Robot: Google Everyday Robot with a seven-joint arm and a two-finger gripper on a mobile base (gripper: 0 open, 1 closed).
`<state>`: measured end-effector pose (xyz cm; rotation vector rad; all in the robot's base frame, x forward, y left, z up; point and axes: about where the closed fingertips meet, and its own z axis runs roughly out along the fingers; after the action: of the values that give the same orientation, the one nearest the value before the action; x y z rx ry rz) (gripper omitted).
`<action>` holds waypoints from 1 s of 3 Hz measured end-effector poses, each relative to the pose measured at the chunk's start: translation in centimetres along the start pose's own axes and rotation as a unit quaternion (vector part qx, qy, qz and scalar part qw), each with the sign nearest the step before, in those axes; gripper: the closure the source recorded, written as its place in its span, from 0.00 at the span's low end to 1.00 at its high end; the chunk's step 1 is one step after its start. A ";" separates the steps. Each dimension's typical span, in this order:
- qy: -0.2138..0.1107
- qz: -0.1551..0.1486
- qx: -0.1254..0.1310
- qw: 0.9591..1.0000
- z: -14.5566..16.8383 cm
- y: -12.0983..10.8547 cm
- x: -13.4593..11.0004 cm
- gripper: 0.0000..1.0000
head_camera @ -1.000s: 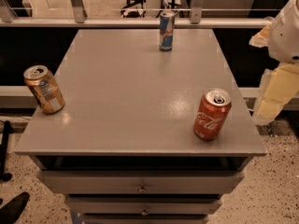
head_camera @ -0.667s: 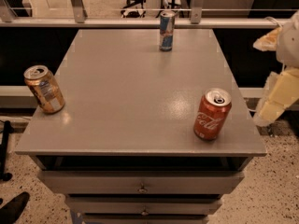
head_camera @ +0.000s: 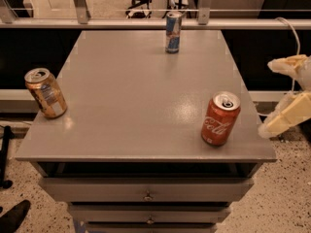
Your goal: Pick coke can
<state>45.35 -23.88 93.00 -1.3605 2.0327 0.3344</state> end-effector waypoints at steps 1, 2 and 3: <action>-0.118 0.036 -0.020 0.992 3.1 1.2 -1.3 0.00; -0.178 0.049 -0.037 0.982 5.2 2.1 -2.7 0.00; -0.231 0.067 -0.064 0.969 7.9 4.2 -3.4 0.03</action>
Offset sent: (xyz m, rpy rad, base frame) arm 0.0110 0.0800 -0.0359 0.5390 -0.0593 0.0450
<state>45.41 -15.37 88.69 -1.0926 1.7324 0.7779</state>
